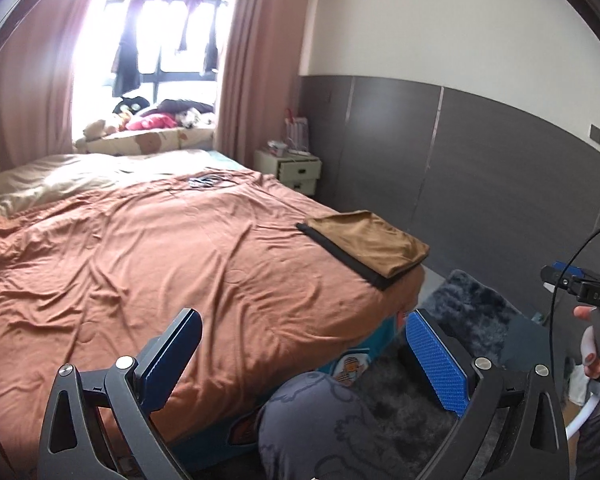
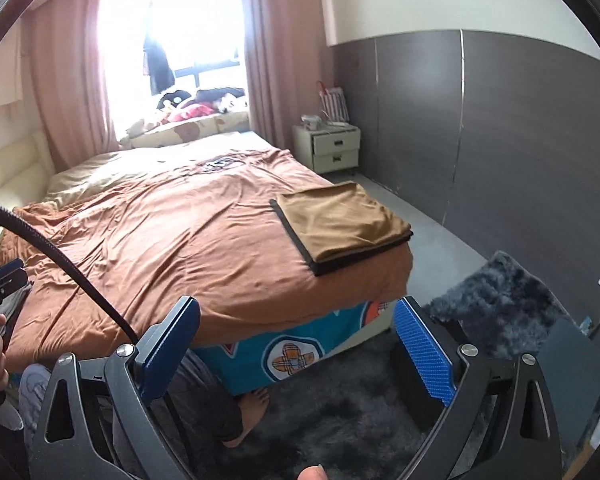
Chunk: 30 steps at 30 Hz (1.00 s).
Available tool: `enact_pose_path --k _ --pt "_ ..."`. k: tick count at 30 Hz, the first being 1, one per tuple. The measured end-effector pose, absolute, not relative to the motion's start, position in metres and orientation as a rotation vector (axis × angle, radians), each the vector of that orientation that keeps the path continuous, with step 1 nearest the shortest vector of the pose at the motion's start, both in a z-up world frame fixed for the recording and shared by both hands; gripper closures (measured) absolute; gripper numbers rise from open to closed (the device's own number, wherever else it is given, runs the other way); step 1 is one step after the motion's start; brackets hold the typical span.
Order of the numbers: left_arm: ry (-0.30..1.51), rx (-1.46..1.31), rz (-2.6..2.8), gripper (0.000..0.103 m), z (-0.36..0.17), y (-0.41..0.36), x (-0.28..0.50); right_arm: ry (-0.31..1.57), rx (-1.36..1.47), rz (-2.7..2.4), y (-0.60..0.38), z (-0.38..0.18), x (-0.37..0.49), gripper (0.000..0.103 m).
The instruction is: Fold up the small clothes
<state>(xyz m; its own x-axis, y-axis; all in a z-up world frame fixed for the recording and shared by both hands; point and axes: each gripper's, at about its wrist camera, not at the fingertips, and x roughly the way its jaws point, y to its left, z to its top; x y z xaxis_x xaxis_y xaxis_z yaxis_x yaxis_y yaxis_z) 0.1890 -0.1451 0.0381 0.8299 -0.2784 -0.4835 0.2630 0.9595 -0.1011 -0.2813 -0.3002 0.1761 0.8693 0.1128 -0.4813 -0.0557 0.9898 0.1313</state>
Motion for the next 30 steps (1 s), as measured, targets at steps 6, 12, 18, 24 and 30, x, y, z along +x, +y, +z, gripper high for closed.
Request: enact_pose_path --k 6,12,18,24,30 --pt "0.469 -0.035 -0.224 0.000 0.035 -0.124 0.154 0.447 0.111 0.147 -0.289 0.161 -0.309 0.006" --pt "0.413 -0.018 -0.181 0.000 0.031 -0.115 0.123 0.403 0.125 0.180 -0.281 0.139 -0.333 0.006" --pt "0.377 -0.008 -0.161 0.000 0.023 -0.109 0.096 0.399 0.131 0.196 -0.275 0.114 -0.342 0.006" --pt "0.342 -0.005 -0.128 0.000 0.017 -0.100 0.080 0.416 0.163 0.212 -0.272 0.094 -0.343 0.006" --pt "0.335 -0.012 -0.103 0.000 0.014 -0.094 0.072 0.423 0.174 0.209 -0.271 0.096 -0.341 0.006"
